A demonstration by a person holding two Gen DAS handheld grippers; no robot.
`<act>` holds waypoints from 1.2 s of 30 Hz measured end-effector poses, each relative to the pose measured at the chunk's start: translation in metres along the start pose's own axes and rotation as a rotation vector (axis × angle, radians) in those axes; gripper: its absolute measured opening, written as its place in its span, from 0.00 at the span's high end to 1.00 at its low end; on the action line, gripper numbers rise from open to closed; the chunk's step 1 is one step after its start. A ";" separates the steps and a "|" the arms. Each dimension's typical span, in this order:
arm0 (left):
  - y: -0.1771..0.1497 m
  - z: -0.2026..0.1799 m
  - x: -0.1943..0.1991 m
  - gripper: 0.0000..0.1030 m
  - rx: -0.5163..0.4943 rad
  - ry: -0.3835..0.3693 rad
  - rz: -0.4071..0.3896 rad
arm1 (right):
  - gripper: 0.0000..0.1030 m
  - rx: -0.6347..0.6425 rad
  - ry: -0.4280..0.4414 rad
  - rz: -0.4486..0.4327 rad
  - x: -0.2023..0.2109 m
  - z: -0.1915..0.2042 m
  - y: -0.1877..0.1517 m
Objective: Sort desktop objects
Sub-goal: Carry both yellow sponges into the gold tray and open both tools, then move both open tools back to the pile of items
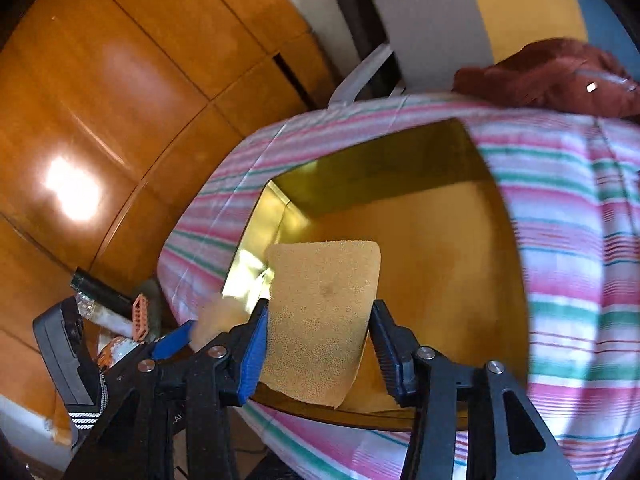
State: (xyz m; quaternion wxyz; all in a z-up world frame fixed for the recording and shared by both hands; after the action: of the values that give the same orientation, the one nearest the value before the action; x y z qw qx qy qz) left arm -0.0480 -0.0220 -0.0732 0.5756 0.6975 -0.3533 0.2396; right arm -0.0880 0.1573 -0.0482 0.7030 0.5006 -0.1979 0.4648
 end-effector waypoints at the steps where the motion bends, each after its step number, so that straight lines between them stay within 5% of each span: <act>1: -0.001 0.002 0.002 0.24 0.003 0.004 -0.004 | 0.44 -0.002 0.014 0.012 -0.004 0.004 -0.001; 9: -0.001 0.016 0.010 0.24 0.044 0.008 -0.035 | 0.25 0.026 0.047 0.050 -0.015 0.022 -0.015; 11: 0.000 0.016 0.015 0.25 0.050 0.002 -0.050 | 0.12 0.027 0.032 0.040 -0.011 0.021 -0.016; 16: 0.006 0.012 0.022 0.26 0.059 -0.043 -0.081 | 0.04 0.092 -0.047 -0.037 0.010 0.021 -0.016; 27: 0.005 0.000 0.016 0.40 0.049 -0.060 -0.050 | 0.00 0.195 -0.255 -0.215 0.058 0.010 -0.013; 31: 0.006 -0.012 0.018 0.37 0.030 -0.126 -0.043 | 0.00 0.158 -0.306 -0.233 0.070 -0.014 -0.014; 36: 0.011 -0.037 0.025 0.21 -0.020 -0.200 -0.067 | 0.00 0.069 -0.370 -0.229 0.084 -0.055 -0.018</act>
State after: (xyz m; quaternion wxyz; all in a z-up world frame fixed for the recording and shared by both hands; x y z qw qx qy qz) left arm -0.0381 0.0072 -0.0397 0.5520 0.7237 -0.3876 0.1461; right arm -0.0421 0.2428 -0.0182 0.6853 0.6203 -0.2493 0.2888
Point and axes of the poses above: each gripper's, at about its wrist camera, not at the fingertips, and x roughly against the way its jaws point, z to its left, y to its top, the point moved 4 cm from there along -x, roughly the way its jaws point, and after that the axes turned 7 degrees about -y, right-handed, at the moved point
